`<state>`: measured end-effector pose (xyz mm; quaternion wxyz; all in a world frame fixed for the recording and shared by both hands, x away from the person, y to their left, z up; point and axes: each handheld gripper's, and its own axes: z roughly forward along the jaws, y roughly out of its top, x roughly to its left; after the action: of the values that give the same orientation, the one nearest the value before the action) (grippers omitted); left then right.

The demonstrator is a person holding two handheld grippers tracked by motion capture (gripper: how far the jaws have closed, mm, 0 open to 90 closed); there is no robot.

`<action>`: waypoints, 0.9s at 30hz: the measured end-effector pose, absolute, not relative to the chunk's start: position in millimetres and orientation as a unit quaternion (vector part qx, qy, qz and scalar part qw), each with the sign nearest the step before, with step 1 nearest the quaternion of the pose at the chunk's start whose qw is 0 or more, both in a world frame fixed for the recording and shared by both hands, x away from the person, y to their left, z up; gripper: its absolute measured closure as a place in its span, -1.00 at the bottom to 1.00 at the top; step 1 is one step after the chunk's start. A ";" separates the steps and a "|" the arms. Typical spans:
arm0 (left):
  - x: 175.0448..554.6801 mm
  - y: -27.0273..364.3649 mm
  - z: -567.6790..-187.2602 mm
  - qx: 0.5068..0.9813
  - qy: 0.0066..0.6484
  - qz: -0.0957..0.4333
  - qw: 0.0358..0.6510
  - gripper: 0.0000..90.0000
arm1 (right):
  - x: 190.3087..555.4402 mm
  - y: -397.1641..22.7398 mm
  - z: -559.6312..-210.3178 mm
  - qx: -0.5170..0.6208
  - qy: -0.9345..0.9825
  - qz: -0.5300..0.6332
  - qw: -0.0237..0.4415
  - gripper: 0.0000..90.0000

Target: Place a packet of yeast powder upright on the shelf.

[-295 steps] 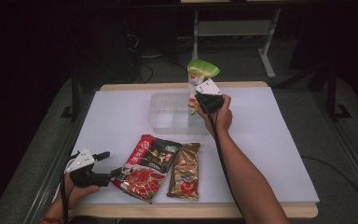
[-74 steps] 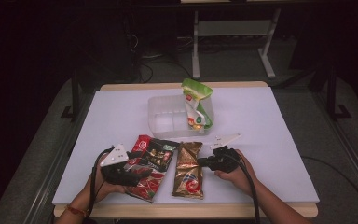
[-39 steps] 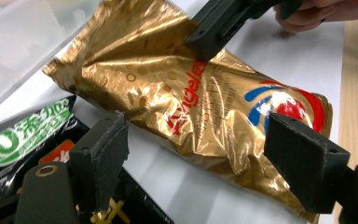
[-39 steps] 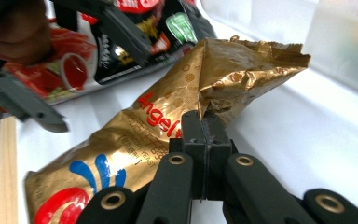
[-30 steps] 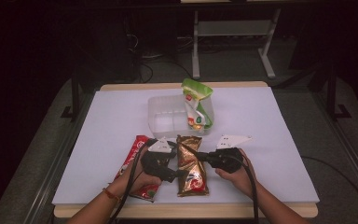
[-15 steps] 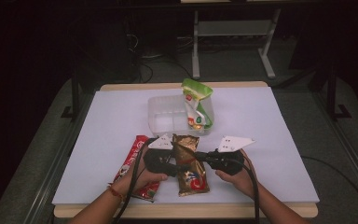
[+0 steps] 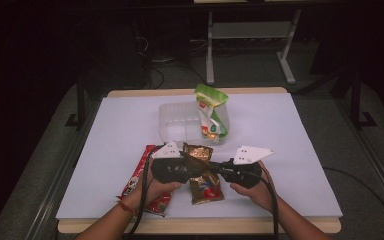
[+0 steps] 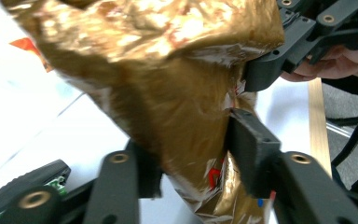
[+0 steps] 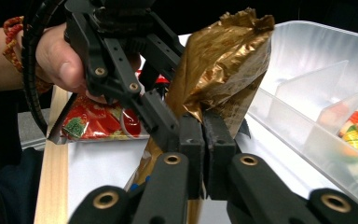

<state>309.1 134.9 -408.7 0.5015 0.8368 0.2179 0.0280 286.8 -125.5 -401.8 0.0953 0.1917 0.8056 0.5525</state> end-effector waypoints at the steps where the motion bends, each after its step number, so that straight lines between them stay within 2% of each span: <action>1: 308.8 135.5 -408.3 0.836 0.217 0.029 0.502 0.38 | 287.3 -126.1 -401.7 0.192 0.806 0.552 0.096 0.86; 4: 308.4 137.1 -409.4 0.833 0.224 0.028 0.506 0.45 | 288.3 -127.4 -399.3 0.191 0.805 0.554 0.096 0.68; 7: 307.4 138.9 -410.0 0.831 0.228 0.026 0.507 0.49 | 287.7 -131.1 -394.2 0.188 0.802 0.558 0.101 0.35; 8: 306.9 139.3 -410.1 0.830 0.229 0.026 0.508 0.49 | 287.7 -131.1 -394.2 0.188 0.802 0.558 0.101 0.35; 11: 305.5 140.2 -409.9 0.828 0.232 0.026 0.510 0.50 | 287.1 -139.1 -390.2 0.189 0.800 0.558 0.110 0.10; 19: 303.4 139.2 -407.9 0.825 0.229 0.031 0.515 0.51 | 286.9 -157.7 -384.1 0.204 0.814 0.526 0.141 -0.11; 27: 302.2 142.6 -403.7 0.820 0.229 0.037 0.523 0.52 | 285.9 -166.8 -400.2 0.240 0.848 0.442 0.167 -0.33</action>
<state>302.2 142.6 -403.7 0.5229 0.8202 0.2291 0.0368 285.9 -166.8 -400.2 0.1670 0.2396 0.8480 0.4423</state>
